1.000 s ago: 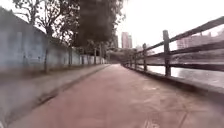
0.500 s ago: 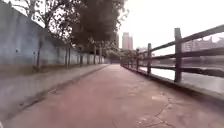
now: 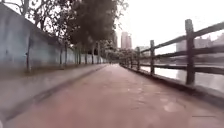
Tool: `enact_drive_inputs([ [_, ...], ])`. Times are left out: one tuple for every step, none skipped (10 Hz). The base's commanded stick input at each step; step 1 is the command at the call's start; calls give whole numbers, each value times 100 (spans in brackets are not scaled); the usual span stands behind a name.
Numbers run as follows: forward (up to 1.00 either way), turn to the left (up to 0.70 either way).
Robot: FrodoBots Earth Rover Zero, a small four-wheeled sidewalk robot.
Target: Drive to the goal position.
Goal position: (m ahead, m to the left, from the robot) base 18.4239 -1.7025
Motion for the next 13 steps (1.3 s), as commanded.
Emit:
enact_drive_inputs([
  [100, 0],
  [100, 0],
  [100, 0],
  [100, 0],
  [100, 0],
  [100, 0],
  [100, 0],
  [100, 0],
  [100, 0],
  [100, 0],
  [100, 0],
  [100, 0],
  [100, 0],
])
